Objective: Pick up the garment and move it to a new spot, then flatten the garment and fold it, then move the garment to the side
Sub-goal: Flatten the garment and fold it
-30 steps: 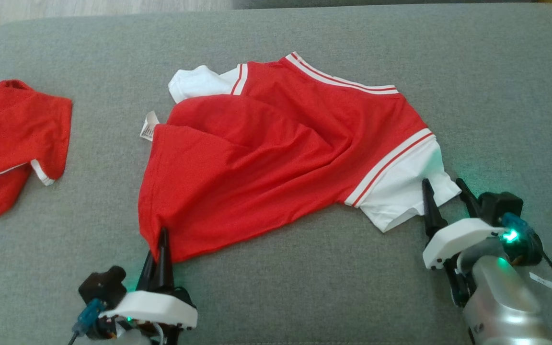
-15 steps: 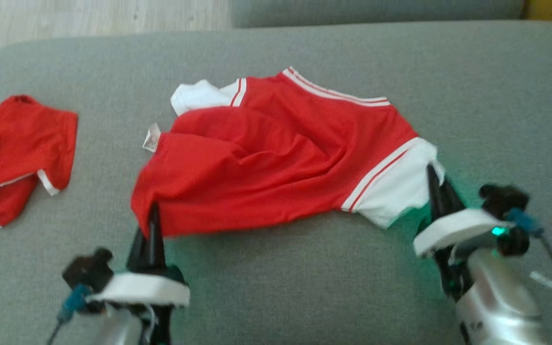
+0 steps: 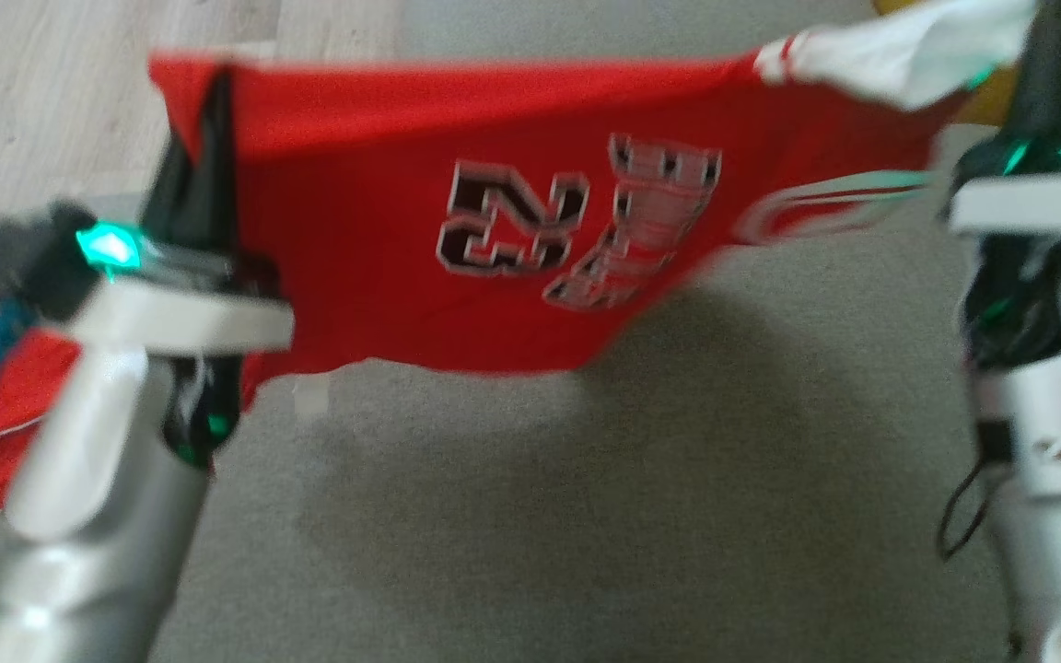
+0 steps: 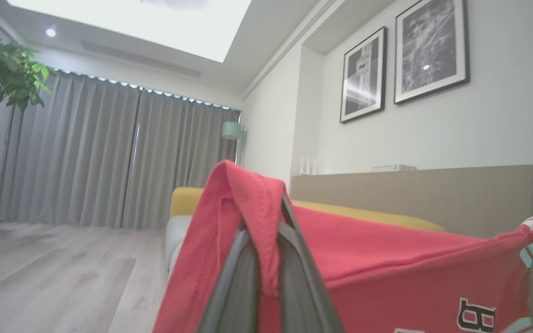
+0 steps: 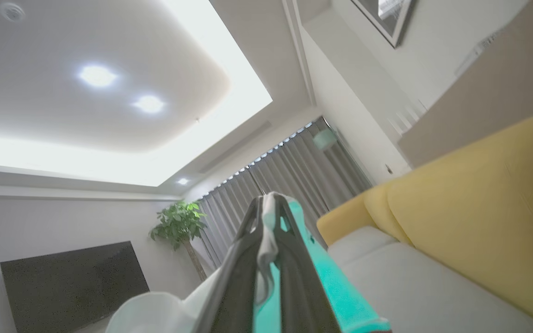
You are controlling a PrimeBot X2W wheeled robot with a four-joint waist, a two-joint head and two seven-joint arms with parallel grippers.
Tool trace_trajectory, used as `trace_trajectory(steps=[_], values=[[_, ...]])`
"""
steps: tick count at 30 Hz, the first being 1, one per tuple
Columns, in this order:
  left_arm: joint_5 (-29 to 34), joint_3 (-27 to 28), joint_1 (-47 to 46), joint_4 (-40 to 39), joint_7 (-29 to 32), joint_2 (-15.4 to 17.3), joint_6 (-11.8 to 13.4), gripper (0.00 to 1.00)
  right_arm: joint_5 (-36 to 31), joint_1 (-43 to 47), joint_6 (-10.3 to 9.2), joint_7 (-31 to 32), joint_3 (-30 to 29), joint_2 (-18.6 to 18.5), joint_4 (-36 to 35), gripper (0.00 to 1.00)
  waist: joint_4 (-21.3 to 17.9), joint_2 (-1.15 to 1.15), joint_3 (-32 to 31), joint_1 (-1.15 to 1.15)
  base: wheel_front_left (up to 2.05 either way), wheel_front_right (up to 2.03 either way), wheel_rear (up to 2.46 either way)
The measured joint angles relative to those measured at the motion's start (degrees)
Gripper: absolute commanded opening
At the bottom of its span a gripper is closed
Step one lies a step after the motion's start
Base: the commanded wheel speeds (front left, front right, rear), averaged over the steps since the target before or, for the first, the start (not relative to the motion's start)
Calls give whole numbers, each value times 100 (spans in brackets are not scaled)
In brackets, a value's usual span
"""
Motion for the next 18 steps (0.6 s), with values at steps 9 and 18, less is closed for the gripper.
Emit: trace_trajectory(steps=[9,18], values=[[-267,-126,-1076,271,435,92,0,0,27,-1151,0,339,-120,-305,43,0,-111,0,287,0,0,0,0],[387,-171,-2623,1273,101,-76,57,0,-793,-3162,0,98,-439,-43,1316,0,-199,0,1403,3,0,0,0]])
